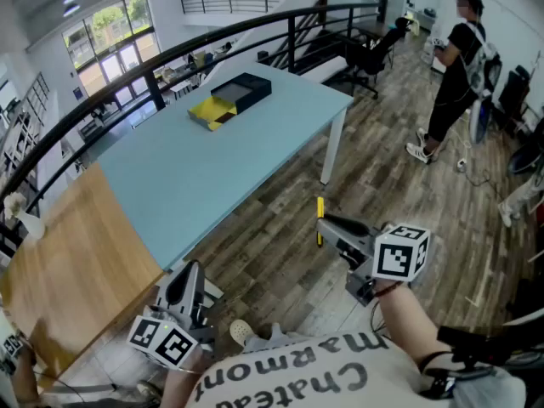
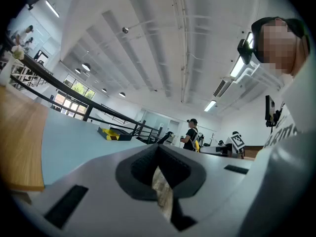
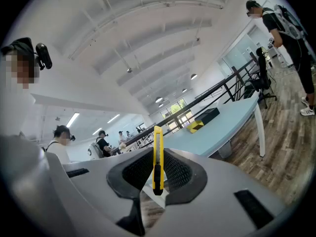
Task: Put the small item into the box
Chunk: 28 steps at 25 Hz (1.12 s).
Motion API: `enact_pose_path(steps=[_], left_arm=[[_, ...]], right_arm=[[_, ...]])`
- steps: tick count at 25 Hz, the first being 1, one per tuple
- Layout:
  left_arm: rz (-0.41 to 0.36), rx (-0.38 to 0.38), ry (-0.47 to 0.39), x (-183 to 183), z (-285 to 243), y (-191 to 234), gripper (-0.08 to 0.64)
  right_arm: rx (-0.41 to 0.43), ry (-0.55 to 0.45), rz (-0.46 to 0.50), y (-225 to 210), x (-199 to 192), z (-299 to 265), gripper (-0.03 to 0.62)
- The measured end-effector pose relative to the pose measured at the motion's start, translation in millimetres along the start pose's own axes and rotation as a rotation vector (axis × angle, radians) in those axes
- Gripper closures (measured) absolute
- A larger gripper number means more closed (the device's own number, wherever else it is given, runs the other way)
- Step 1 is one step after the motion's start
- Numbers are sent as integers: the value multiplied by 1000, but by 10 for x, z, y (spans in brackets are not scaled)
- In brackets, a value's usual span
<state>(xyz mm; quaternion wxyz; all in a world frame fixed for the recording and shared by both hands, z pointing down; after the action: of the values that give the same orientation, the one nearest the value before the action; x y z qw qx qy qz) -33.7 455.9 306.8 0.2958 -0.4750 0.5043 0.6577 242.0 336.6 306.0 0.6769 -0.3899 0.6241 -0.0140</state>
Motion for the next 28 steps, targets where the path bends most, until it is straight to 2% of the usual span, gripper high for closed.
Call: enact_pose_path(steps=[5, 15, 21, 28], left_arm=[[-2, 2, -4, -17, -43, -11, 558], [-4, -16, 7, 39, -396, 106, 558], [-26, -58, -1, 181, -961, 479, 558], [2, -102, -2, 453, -1734, 1079, 558]], right_arm=[[-11, 8, 15, -54, 16, 27, 509], [-38, 14, -30, -358, 48, -165, 508], [-89, -17, -48, -680, 326, -483, 509], [-99, -49, -23, -999, 831, -1212, 508]])
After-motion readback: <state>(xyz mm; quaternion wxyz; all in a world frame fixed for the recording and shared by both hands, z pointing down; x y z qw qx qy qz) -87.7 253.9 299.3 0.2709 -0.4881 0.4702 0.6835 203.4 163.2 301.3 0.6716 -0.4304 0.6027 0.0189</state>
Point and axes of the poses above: the fingertips, and each gripper's own axes: z backward along the fingers, y to its left, x out of its top, the point moved 4 cm from there along z, backward along the fingers, and after that the axes turned 2 degrees about -y, right-handed, at the moved point
